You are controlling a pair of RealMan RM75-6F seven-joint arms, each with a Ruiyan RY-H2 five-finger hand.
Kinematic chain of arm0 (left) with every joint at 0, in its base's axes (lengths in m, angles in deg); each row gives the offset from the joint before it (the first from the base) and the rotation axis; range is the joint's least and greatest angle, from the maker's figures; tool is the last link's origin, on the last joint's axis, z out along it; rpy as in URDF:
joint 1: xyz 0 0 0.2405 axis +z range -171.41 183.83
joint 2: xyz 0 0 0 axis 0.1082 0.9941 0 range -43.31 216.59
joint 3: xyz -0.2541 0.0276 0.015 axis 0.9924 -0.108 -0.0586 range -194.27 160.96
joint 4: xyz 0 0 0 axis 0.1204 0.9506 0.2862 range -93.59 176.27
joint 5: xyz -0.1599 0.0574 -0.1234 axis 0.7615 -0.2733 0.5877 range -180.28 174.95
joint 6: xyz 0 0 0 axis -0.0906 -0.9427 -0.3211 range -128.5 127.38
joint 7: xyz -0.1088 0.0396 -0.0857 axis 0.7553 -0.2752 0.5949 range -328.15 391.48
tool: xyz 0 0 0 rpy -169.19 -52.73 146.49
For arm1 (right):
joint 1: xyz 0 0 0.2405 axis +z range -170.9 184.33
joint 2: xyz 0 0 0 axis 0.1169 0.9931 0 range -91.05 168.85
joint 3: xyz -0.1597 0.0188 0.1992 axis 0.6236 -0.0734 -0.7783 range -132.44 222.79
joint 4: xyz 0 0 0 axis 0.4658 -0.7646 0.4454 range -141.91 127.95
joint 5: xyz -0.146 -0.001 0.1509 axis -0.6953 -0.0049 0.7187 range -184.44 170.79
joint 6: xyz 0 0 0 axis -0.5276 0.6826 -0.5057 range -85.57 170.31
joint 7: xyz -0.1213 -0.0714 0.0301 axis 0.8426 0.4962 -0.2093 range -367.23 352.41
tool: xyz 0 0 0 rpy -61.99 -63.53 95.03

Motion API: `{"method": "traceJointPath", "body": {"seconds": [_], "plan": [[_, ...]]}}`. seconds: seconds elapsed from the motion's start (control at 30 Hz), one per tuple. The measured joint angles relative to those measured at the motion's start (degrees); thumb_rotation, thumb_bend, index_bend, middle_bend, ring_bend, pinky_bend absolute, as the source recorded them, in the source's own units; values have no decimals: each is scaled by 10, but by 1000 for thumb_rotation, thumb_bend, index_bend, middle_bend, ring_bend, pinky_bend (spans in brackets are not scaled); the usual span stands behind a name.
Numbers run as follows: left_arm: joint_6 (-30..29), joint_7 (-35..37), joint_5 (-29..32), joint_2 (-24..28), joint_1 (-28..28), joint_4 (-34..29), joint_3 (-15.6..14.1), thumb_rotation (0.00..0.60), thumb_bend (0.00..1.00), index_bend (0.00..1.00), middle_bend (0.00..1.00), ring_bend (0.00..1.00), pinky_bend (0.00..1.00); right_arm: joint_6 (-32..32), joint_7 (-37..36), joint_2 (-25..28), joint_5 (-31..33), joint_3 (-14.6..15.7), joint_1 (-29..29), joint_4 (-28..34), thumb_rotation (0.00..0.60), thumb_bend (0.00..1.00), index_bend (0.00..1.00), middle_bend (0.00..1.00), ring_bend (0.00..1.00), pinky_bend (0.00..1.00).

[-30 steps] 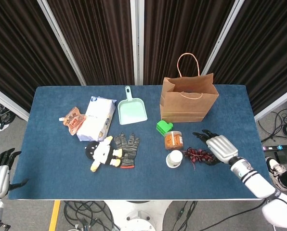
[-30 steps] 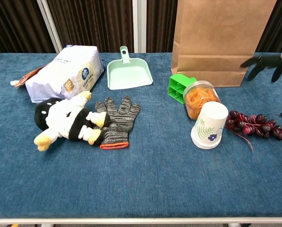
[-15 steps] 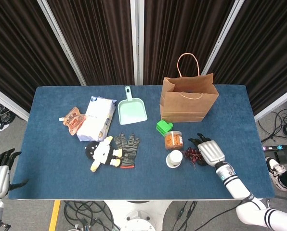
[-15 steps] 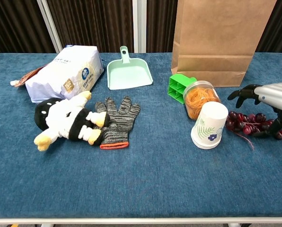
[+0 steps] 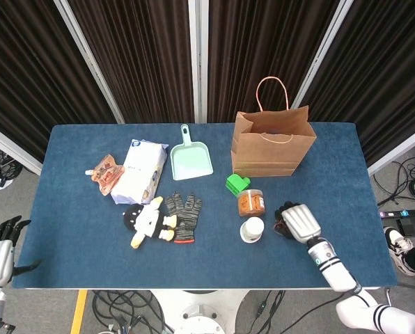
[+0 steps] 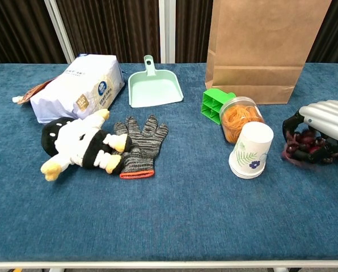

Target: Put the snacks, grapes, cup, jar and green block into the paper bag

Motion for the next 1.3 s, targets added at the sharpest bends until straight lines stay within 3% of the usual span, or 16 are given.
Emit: {"method": "traceJointPath", "body": {"seconds": [0.2,0.4,0.7,0.9,1.03,1.3], "plan": [[1,-1,-2,0,-2,0,0,600,49,247,203,121,153,35,-32,51,-18,-9,-1,48,600,344,673,573,403,620],[1,-4,-3,1,-3,-3,1,600,50,246,203,121,153,98,-43,140,-36,-38,-4,147,600,347,705,601,455,686],[5,-12,-3,5,-7,-9,3,600,49,246,203,121,153,154,-85,271,-32,-114,-2,284,600,349,714,607,466,699],[4,-14,-1,5,-7,-12,3,600,50,246,203,121,153,122,-126,326,45,-191,31,320,600,350,715,607,465,699],[5,-13,2,5,-5,-11,2,600,50,246,203,121,153,77,-134,348,128,-237,66,321,600,349,718,607,466,699],[5,-12,3,4,-4,-11,2,600,49,246,203,121,153,-5,-87,349,292,-287,147,260,600,349,718,607,466,699]]}}
